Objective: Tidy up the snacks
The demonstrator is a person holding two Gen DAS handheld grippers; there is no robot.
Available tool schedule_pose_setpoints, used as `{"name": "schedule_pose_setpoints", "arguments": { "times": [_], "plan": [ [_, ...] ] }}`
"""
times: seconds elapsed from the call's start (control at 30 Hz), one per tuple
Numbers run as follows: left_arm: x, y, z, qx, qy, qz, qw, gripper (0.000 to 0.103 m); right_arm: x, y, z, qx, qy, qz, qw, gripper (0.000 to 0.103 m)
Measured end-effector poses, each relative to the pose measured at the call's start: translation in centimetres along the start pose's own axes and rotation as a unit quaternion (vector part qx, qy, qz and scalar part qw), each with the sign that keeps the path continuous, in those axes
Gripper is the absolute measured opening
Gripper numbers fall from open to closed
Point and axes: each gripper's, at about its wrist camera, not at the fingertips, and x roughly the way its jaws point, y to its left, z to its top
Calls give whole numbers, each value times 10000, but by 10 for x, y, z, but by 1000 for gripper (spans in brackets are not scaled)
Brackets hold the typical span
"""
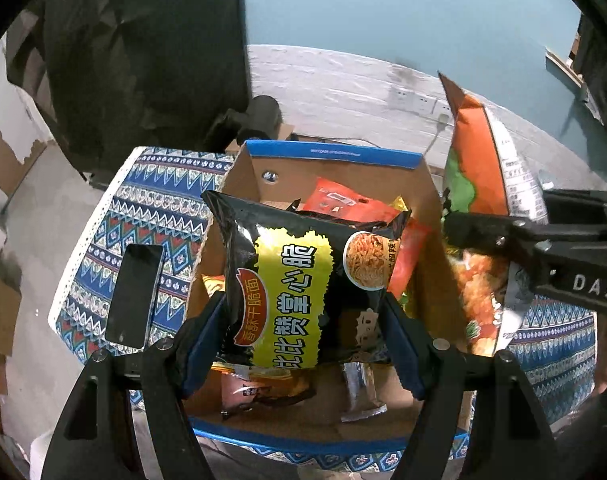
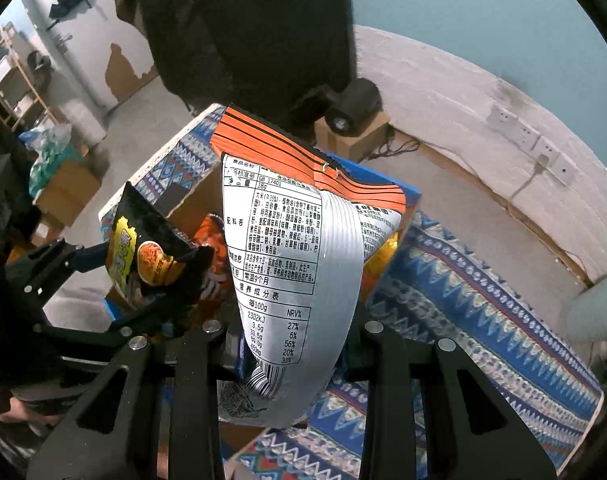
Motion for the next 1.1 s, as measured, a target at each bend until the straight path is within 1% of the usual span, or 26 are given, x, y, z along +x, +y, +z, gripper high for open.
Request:
{"name": "schedule_pose_setpoints", "arguments": {
  "times": [0.13,0.23,0.3,0.33,0.37,0.43,0.73,0.87,0.97,1.1],
  "plan": [
    [3,3,-1,-167,128,-143,9997,76,12,4,1,64,99,160,9998,32],
    [3,3,-1,-210,165,-137,9996,76,17,4,0,137,177,186,9996,34],
    [1,2,0,-183,134,-58,9997,78,17,1,0,203,194,172,9995,44],
    [-1,2,0,-173,118,-33,9998,80,17,1,0,228,173,160,9995,54],
    [-3,1,0,-171,92,-33,9998,83,15,0,-1,243,136,131,9995,60],
    [-8,1,0,-169,39,-33,9998,85,11,-2,-1,278,74,89,9995,62],
    [-26,-3,1,-85,-103,24,9999,85,-16,-13,-7,422,-222,-5,9989,70],
    [-34,-7,1,-51,-136,68,9999,89,-29,-14,-15,366,-328,-77,9988,72],
    [-41,-12,1,16,-174,106,9998,90,-38,-15,-19,360,-431,-127,9983,77],
    [-49,-19,1,145,-257,175,9994,91,-49,-18,-24,370,-540,-162,9977,79]
  ]
}}
